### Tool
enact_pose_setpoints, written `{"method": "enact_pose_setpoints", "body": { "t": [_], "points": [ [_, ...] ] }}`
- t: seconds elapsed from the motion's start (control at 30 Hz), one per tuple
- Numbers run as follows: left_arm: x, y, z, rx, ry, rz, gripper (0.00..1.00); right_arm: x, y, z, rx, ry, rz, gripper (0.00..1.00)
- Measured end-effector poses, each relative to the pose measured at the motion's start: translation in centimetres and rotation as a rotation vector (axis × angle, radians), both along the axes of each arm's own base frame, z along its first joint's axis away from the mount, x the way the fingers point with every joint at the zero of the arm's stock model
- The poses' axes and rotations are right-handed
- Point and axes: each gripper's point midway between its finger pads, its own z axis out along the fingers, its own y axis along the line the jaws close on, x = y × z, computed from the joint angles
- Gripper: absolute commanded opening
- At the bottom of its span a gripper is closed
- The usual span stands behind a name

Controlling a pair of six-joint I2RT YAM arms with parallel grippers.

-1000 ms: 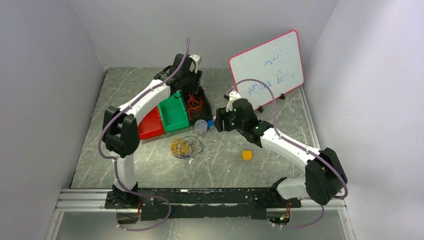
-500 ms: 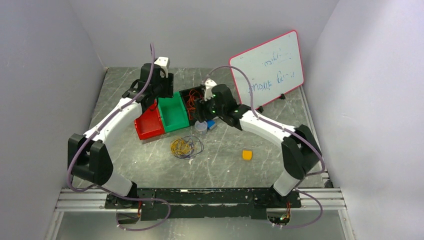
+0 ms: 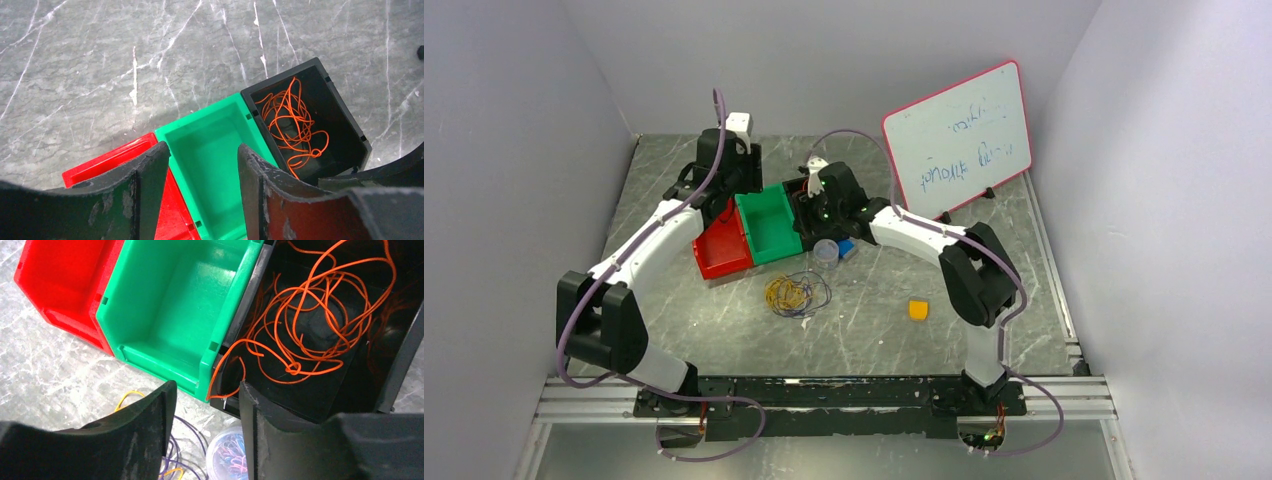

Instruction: Untangle the cables

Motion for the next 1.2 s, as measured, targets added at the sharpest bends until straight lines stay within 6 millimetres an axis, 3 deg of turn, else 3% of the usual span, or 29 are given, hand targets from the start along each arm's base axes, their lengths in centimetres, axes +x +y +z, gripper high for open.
{"method": "enact_pose_setpoints", "body": {
  "t": [0.3,0.53,0.77,1.2],
  "points": [
    [0.1,0.3,0.1,-0.001,-0.003,0.006,0.55,0.2,0.5,-1.8,-0.006,0.041,0.001,0.35],
    [0.2,0.4,0.1,-0.002,-0.002,0.006,0.55,0.4,0.9,-1.3,0.009,0.035,-0.002,0.14],
    [0.1,0.3,0.1,-0.004,-0.002,0.003,0.55,0.4,0.9,-1.3,0.013,0.038,-0.005,0.01],
    [0.1,0.2,0.0,-0.006,-0.001,-0.001,0.53,2.1,-0.9,-1.7,-0.03,0.014,-0.093,0.0]
  ]
}}
